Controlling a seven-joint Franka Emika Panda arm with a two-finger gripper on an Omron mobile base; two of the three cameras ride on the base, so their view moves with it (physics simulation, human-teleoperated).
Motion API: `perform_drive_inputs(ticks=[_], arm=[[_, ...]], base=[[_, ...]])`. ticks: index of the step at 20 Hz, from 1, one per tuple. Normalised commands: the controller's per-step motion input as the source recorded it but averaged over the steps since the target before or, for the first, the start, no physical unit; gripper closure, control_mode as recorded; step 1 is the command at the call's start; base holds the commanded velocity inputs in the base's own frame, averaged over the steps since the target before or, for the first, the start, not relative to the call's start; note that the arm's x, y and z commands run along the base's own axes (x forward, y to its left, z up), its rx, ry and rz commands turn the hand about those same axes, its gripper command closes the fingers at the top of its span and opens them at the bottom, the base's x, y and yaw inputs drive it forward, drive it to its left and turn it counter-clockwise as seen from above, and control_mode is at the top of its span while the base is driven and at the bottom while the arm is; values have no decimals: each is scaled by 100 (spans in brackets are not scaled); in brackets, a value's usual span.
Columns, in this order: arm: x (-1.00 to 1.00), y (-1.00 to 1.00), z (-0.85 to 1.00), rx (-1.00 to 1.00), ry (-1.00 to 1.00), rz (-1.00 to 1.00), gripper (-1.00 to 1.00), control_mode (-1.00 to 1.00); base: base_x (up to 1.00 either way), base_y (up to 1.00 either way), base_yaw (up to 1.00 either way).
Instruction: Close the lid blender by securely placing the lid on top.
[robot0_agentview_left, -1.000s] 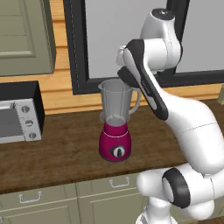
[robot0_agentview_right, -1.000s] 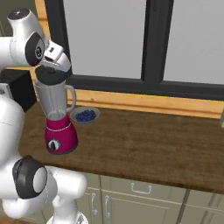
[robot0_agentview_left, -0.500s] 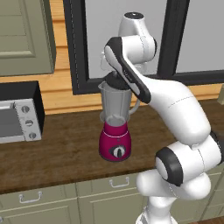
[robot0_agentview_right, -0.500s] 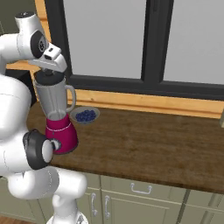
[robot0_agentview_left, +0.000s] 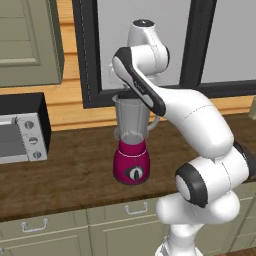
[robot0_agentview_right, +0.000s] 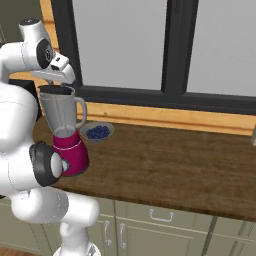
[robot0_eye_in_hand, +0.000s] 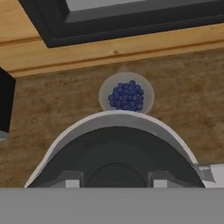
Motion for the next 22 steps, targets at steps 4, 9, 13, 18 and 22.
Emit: perform_drive_inputs(ticks=[4,9,13,18,22], arm=[[3,5,-33,0,-3,9,100,-100],[-1,1,-11,-2,-23,10,100,-100],[0,0,0,-6,-28,9,100,-100],[4,2,-20,-10,-28,11,100,-100],[0,0,-14,-1,-26,9,100,-100]], base=[[0,0,0],[0,0,0],[0,0,0],[0,0,0],[0,0,0]])
